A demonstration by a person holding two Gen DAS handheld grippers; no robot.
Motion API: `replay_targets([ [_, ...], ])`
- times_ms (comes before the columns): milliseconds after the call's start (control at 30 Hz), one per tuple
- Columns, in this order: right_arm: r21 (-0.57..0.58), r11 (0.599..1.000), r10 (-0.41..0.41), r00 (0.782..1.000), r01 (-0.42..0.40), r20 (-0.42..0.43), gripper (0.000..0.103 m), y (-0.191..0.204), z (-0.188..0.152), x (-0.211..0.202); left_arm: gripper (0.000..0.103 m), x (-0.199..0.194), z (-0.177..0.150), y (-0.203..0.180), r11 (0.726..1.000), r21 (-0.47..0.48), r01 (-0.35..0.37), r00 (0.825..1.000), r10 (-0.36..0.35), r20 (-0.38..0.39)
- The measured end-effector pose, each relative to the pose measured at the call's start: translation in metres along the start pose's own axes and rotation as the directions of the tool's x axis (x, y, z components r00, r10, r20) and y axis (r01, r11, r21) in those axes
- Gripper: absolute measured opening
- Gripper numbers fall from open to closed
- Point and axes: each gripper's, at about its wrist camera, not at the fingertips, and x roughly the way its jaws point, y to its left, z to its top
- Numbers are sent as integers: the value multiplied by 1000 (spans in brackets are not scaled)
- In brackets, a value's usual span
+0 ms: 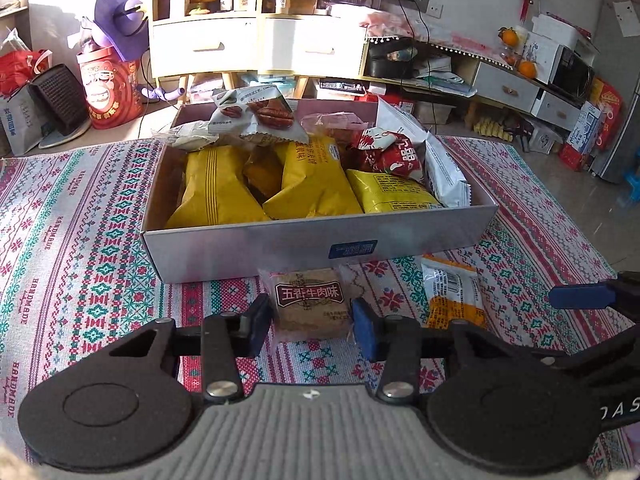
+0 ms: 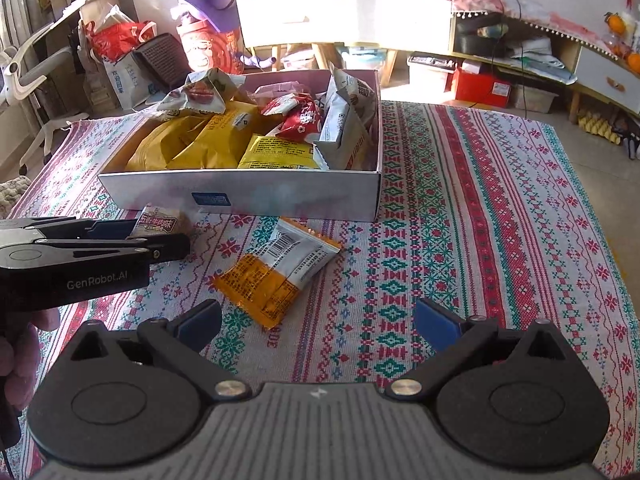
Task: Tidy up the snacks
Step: 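Grasp brown jerky pack with left tool while right tool grasps orange-and-white bar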
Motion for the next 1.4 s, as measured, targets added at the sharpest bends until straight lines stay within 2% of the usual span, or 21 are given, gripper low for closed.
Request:
replay_targets([
  [167,48,999,18,1000,-19,3,102,3,2,7,50,-11,-7,11,1000,-25,-10,1000,10,-18],
  [300,106,994,18,1000,-18,7,102,3,6,15,50,-16,-13,16,1000,-10,-15,999,15,-31],
  [500,159,987,-18,998,9,53,100,6,11,25,51,-21,-21,24,1000,1,-10,999,10,-32],
  [567,135,990,-44,997,35,63,98,11,10,26,51,-21,-22,25,1000,-5,-1,999,1,-32],
  [700,9,994,-113,990,113,86,84,26,2,26,56,-19,-26,25,1000,-8,9,1000,-10,-17],
  [833,-19,996,-85,991,88,104,65,25,-2,18,57,-19,-28,25,1000,-6,14,1000,-14,0],
  [1033,-40,997,-57,992,62,112,42,15,-4,11,57,-20,-30,26,1000,-7,18,1000,-18,11],
  [1167,-43,998,-49,993,54,107,39,12,-5,9,57,-21,-30,25,1000,-14,12,1000,-12,12],
  [1400,-50,998,-40,997,43,64,37,13,-2,5,49,-23,-27,22,1000,-23,6,1000,-6,12],
])
